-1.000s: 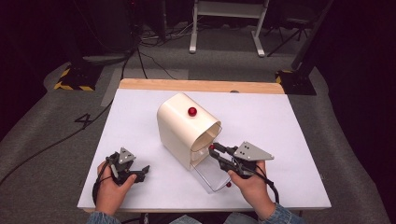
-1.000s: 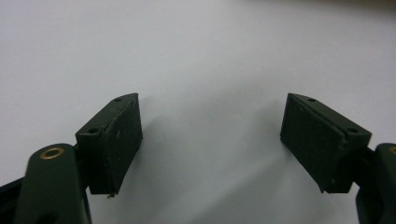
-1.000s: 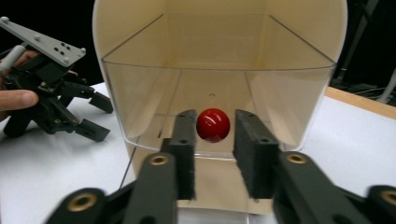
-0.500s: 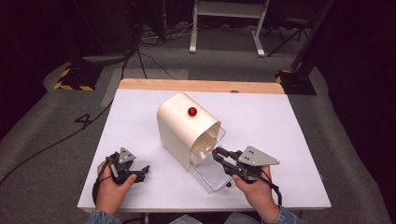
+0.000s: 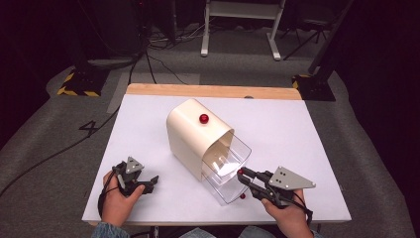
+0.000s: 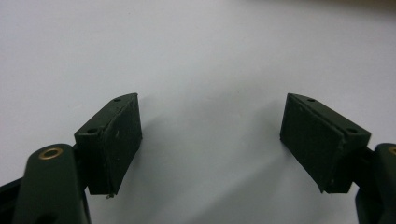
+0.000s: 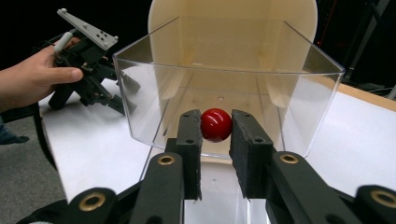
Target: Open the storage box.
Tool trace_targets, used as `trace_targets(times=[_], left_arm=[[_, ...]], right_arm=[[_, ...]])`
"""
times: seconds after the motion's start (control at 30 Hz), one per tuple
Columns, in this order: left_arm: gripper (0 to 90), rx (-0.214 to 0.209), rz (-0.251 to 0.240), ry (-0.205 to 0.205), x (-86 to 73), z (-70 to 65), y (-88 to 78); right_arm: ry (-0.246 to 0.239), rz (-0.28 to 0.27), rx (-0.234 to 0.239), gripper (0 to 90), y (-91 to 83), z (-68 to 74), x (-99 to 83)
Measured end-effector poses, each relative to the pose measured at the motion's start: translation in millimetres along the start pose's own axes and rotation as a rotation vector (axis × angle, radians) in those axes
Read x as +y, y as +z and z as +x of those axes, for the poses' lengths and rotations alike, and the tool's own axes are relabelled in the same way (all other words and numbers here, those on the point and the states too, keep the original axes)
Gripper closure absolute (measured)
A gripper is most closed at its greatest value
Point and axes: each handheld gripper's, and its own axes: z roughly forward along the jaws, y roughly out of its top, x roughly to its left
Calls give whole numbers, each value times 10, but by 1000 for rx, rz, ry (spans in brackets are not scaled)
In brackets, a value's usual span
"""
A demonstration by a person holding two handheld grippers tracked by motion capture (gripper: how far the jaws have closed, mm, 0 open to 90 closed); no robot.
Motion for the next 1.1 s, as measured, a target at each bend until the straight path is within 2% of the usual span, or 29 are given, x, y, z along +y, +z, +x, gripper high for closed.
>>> trace_targets(times=[0.4, 0.47, 0.6, 0.87, 1.0, 1.03, 1.07, 1.1], left_arm=[[210, 0, 0, 0, 0, 0, 0], [210, 0, 0, 0, 0, 0, 0], [210, 0, 0, 0, 0, -1, 0], [210, 0, 0, 0, 0, 0, 0], [210, -1, 0, 0, 0, 1, 0], [210, -1, 0, 0, 0, 1, 0], [210, -1, 1, 0, 0, 2, -1], [210, -1, 1, 0, 0, 2, -1]], right_arm=[[10, 13, 7, 745, -142, 15, -66], [5, 11, 10, 830, -176, 12, -68], [11, 21, 18, 822, -177, -2, -100], [11, 40, 12, 741, -193, 0, -134], [11, 39, 0, 644, -234, -33, -97], [11, 39, 0, 644, -234, -33, -97], [10, 37, -17, 587, -266, -75, -75], [10, 37, -17, 587, -266, -75, -75]])
